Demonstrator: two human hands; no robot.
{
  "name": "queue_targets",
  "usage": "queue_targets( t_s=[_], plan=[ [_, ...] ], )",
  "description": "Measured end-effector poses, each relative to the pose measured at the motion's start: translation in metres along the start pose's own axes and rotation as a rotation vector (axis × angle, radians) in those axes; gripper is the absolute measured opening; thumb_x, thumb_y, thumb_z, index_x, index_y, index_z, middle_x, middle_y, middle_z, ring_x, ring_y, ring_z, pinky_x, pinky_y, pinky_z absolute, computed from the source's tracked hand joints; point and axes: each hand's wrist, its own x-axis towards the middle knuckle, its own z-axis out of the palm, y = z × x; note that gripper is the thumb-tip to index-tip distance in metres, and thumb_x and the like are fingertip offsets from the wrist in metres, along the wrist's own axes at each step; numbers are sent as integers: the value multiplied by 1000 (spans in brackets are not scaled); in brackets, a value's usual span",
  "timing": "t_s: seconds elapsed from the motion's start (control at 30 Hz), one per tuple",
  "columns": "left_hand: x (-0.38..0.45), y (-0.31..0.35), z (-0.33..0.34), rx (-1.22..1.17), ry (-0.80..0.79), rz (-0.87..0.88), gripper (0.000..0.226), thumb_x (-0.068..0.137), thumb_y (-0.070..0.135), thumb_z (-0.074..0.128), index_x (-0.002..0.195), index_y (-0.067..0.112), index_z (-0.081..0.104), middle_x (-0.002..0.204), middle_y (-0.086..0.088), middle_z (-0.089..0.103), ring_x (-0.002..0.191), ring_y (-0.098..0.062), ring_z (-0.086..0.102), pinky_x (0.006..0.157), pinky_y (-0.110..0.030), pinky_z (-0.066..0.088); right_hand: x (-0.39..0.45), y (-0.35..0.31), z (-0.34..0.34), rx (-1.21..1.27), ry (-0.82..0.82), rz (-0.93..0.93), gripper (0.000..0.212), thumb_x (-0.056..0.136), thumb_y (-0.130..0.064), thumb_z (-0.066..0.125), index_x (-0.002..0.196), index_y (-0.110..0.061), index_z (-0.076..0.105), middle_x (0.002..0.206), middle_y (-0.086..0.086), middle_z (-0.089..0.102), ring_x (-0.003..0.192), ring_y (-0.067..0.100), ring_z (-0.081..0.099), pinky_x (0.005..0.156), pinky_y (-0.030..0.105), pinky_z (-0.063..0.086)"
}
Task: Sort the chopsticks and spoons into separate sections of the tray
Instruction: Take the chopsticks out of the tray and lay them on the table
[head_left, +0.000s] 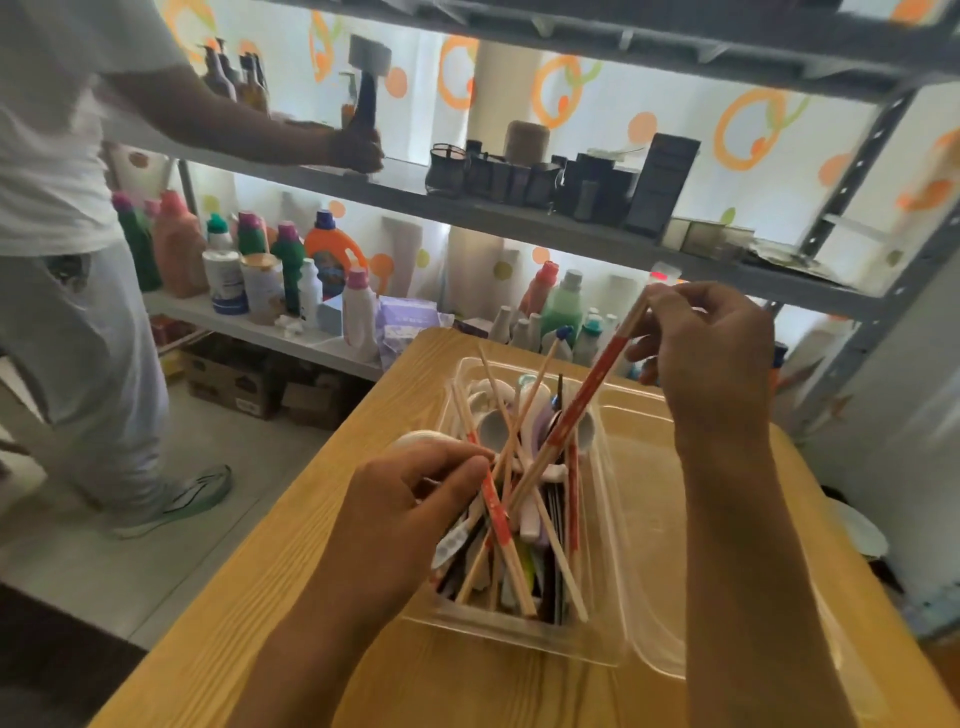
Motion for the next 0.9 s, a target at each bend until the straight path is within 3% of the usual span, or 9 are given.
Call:
queue_targets(
  t_s=[0.2,0.37,0.47,0.53,0.63,0.73,0.83,0.9],
  plan=[
    [-7,3,-1,-28,-32,21,18,82,37,63,96,34,74,94,18,71,90,-4,66,77,-21,55,-11,-12,6,146,-88,99,21,100,-28,55,101,-10,67,83,5,72,66,14,71,66,29,61],
    [-13,0,-16,78,33,13,14,75,33,67,86,41,68,87,27,69,82,5,66,69,-6,49,-28,-15,25,106,-258,90,21,102,-25,52,92,-13,66,71,1,71,60,12,71,53,19,56],
    [-13,-4,-25,137,98,11,14,75,35,66,87,43,66,87,29,67,83,7,65,68,-5,48,-35,-14,37,45,-335,66,23,102,-27,50,90,-14,64,71,0,70,59,9,69,50,16,53],
    [-12,-7,-31,169,170,-3,14,77,30,69,89,38,68,82,22,69,82,6,64,68,-8,49,-38,-11,42,-1,-355,53,21,102,-28,51,94,-14,64,74,0,70,59,7,68,51,16,53],
    [-12,-14,-40,240,287,-95,13,80,24,73,91,31,71,78,15,69,76,2,64,64,-15,51,-39,-4,47,-138,-387,25,13,99,-27,56,98,-17,65,78,-3,70,59,3,65,53,15,46],
    [-13,-27,-46,361,354,-222,11,81,26,74,93,25,74,79,13,68,72,1,60,68,-20,50,-40,3,50,-291,-461,-4,13,96,-21,61,102,-16,71,84,-3,68,74,8,65,62,16,46],
    [-12,-39,-49,541,369,-326,8,85,28,72,90,22,75,74,10,65,67,3,52,57,-13,35,-42,7,53,-380,-531,-12,18,95,-20,63,107,-12,73,83,-6,65,78,11,65,70,21,51],
    [-12,-46,-50,605,356,-378,9,86,29,71,82,22,74,71,9,64,65,0,52,54,-17,33,-41,10,54,-390,-557,-10,18,94,-21,64,107,-12,74,86,-4,67,79,11,65,69,20,50]
  ],
)
